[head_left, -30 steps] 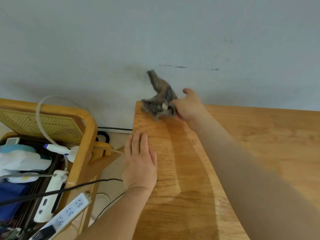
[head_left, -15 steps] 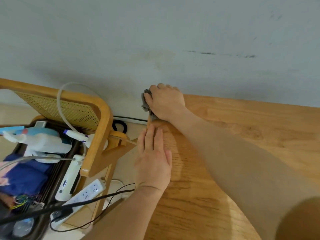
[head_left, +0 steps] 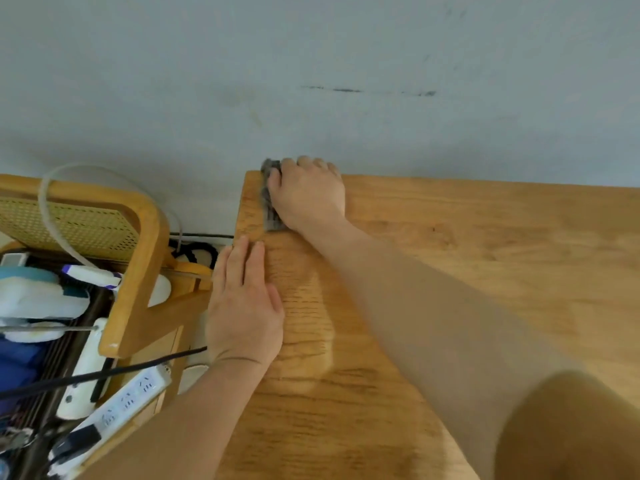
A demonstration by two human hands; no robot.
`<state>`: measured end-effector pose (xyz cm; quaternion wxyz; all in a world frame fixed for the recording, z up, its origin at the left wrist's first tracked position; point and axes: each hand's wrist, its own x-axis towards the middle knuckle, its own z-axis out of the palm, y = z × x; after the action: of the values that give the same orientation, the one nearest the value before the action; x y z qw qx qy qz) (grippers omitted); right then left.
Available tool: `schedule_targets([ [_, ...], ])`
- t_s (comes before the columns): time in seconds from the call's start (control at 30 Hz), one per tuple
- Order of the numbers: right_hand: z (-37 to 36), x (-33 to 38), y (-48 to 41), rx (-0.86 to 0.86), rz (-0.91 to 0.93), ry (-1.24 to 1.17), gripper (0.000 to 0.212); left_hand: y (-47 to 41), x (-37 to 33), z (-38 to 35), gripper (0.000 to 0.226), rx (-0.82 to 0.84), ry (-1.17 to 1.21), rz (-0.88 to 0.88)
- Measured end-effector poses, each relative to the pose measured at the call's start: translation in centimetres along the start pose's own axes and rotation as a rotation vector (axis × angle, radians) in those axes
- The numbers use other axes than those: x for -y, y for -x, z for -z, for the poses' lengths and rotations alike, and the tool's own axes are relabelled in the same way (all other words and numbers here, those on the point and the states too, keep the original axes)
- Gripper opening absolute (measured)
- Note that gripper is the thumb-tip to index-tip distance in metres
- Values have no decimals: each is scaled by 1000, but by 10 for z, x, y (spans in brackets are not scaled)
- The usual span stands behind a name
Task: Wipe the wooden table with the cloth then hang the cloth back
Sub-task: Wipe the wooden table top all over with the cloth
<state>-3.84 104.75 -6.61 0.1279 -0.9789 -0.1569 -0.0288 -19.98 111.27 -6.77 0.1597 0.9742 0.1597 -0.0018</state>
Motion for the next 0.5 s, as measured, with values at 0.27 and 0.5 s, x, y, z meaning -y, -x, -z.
schedule_targets([
  [0.27,32,-161,43,-68,-259,112,43,-1,5,-2,53,2,-13,-29],
  [0.5,41,-157,46,-8,-451,144,46,-3,3,-2,54,28,-17,-71],
])
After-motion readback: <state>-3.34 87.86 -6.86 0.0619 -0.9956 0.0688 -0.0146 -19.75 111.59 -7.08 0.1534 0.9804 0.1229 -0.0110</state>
